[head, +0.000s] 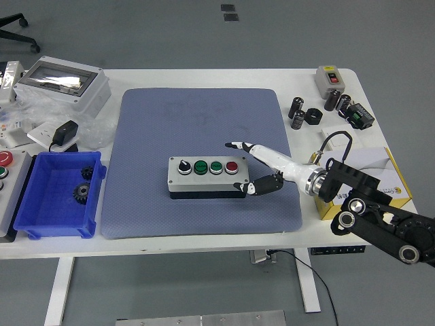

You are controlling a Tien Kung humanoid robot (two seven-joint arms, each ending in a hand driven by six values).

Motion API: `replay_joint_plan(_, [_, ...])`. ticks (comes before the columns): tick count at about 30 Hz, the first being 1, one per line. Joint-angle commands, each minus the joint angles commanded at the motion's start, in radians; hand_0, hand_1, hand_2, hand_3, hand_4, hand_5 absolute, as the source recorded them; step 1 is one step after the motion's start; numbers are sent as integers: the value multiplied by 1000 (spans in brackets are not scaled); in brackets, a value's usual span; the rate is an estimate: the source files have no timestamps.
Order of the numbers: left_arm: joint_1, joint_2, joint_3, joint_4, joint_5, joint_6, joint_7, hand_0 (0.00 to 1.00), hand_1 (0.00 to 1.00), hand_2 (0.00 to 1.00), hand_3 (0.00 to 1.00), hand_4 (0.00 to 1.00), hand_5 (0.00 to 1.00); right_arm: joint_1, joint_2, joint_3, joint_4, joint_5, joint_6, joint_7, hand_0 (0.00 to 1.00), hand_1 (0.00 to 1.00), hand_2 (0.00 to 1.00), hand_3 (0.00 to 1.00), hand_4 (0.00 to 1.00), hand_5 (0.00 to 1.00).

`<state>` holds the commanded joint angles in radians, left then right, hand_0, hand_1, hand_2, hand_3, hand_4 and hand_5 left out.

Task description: Pick up the button,place it on the desk,press the button,press the button

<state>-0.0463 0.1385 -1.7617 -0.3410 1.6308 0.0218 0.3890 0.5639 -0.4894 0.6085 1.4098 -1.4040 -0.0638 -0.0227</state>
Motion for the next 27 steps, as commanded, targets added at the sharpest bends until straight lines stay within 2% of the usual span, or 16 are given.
replay_joint_plan(4, [4,1,1,0,-2,2,2,555,461,462,592,88,2,-4,-70,72,68,-82,-96,-35,972,998,998,998,635,38])
replay_joint_plan(5, [5,2,2,-1,-2,2,2,555,461,462,592,88,2,2,-90,82,80,-105,-111,-57,972,998,998,998,635,38])
replay_joint_plan(6, [6,3,1,-1,-2,3,3,555,461,462,592,88,2,11,-111,83,89,-128,-106,-78,972,998,998,998,635,38])
replay_joint_plan(7, [7,4,1,-2,-2,3,4,554,460,461,593,88,2,19,-128,78,95,-146,-93,-97,957,998,998,998,640,154])
replay_joint_plan(10, [7,8,0,-3,0,5,6,554,460,461,593,88,2,53,-185,45,128,-128,-1,-161,957,998,998,998,640,154])
replay_joint_plan(12, [6,9,-1,-3,1,5,6,554,460,461,593,88,2,63,-203,45,152,-92,71,-196,957,998,998,998,640,154])
replay_joint_plan(13, [6,9,-1,-2,1,6,6,555,461,461,592,89,2,65,-208,51,164,-73,107,-211,676,819,863,998,666,232])
replay_joint_plan(18, [6,7,2,-3,-1,6,9,555,461,461,592,89,2,70,-217,94,213,26,280,-249,676,819,863,998,666,232])
replay_joint_plan(19, [6,6,2,-3,-1,6,10,556,461,463,592,91,2,71,-217,101,218,44,307,-248,156,245,255,998,354,2])
replay_joint_plan(21, [5,6,3,-4,-2,6,11,556,461,463,592,91,2,77,-211,110,225,87,367,-239,156,245,255,998,354,2])
replay_joint_plan(24, [5,6,4,-4,-3,7,12,556,461,463,592,91,2,92,-195,92,220,113,427,-229,156,245,255,998,354,2])
replay_joint_plan(25, [4,6,4,-5,-3,7,13,555,461,464,593,88,2,99,-185,78,214,116,445,-228,68,133,198,998,228,2])
replay_joint_plan(27, [3,5,4,-5,-3,6,13,555,461,464,593,88,2,112,-164,51,199,115,461,-229,68,133,198,998,228,2])
